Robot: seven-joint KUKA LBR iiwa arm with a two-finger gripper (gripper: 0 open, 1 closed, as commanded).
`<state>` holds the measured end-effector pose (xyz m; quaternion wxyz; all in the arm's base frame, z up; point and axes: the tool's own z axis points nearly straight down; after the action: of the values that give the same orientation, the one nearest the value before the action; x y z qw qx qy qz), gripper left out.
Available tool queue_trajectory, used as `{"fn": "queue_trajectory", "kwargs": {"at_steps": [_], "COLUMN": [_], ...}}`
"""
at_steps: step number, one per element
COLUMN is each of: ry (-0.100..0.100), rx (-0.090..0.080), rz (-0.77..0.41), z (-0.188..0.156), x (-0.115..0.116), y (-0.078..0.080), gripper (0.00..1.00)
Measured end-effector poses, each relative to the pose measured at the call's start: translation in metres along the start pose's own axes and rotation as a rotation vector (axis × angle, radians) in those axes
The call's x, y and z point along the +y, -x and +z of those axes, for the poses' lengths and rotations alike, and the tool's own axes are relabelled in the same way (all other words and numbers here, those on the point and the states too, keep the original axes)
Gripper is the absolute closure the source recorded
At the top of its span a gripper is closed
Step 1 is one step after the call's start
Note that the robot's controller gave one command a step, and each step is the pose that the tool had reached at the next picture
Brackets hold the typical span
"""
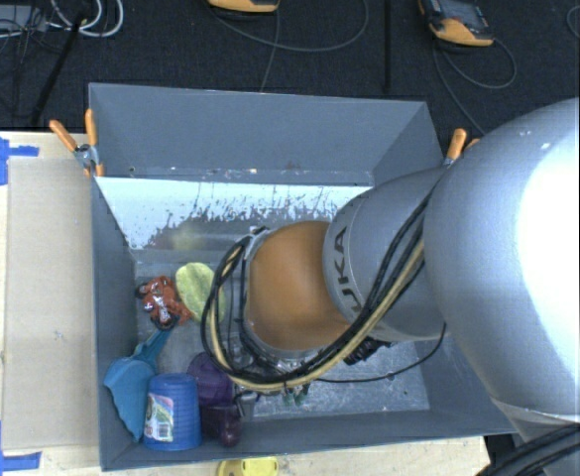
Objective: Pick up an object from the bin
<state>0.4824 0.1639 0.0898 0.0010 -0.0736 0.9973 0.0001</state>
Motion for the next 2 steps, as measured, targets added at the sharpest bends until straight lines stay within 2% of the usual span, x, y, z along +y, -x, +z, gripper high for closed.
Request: {"fn": "queue_trajectory", "kwargs": {"at_steps": [1, 2], "ry": [0.0, -0.005], "rx": [0.0, 0.009], "rz": [0.0, -0.07], "z": [0.0, -0.018], "x": [0.0, 0.021], "y": [0.0, 0.003], "gripper": [1.0, 1.0]}}
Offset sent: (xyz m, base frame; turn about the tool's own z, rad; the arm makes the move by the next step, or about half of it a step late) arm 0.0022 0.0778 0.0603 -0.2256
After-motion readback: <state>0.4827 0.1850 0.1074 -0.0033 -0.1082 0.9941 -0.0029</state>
